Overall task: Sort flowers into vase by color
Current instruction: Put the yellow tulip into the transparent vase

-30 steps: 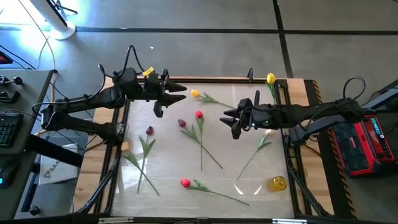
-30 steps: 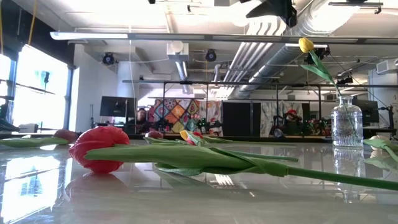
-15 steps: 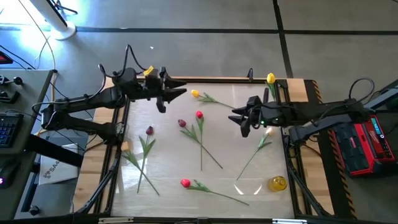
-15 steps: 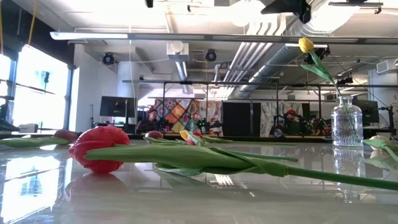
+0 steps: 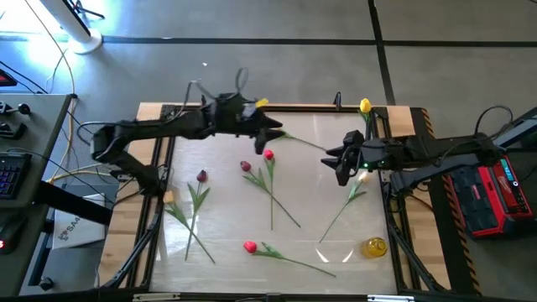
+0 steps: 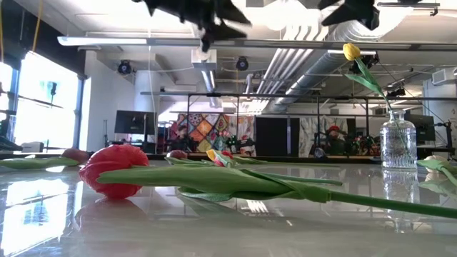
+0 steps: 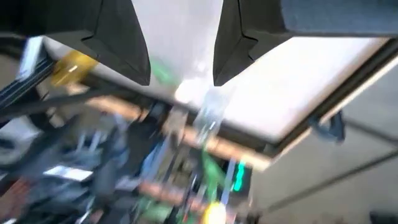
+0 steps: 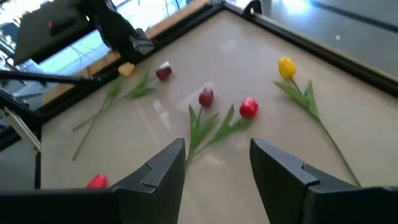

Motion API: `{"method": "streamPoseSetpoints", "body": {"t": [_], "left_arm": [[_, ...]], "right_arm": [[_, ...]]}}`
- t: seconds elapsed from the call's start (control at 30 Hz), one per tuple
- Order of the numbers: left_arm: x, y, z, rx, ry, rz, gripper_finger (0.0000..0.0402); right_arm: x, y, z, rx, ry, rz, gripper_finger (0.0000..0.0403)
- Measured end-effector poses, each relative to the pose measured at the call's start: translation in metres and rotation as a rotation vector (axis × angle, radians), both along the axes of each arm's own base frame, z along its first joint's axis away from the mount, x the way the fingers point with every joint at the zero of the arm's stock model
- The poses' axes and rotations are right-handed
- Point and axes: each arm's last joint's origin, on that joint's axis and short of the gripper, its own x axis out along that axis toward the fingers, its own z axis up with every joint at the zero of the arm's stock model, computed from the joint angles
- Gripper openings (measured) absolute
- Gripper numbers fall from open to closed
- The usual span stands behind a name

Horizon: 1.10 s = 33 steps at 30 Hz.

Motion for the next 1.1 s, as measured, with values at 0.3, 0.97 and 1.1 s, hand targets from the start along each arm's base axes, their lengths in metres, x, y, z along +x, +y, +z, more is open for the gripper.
{"method": "streamPoseSetpoints", "body": {"t": [0.3, 0.97, 1.1], "left_arm": [[0.044, 0.036, -0.042, -0.001, 0.316, 0.003, 0.0188], [0.124, 0.089, -0.115, 0.118, 0.748, -0.099, 0.0189], [0.133, 0.095, -0.129, 0.197, 0.826, -0.122, 0.0189]], "right_arm": [[-0.004, 0.009, -0.004, 0.033, 0.037, 0.003, 0.0169], [-0.008, 0.012, -0.008, 0.058, 0.075, -0.026, 0.0169], [-0.01, 0.012, -0.01, 0.067, 0.094, -0.037, 0.0169]]}}
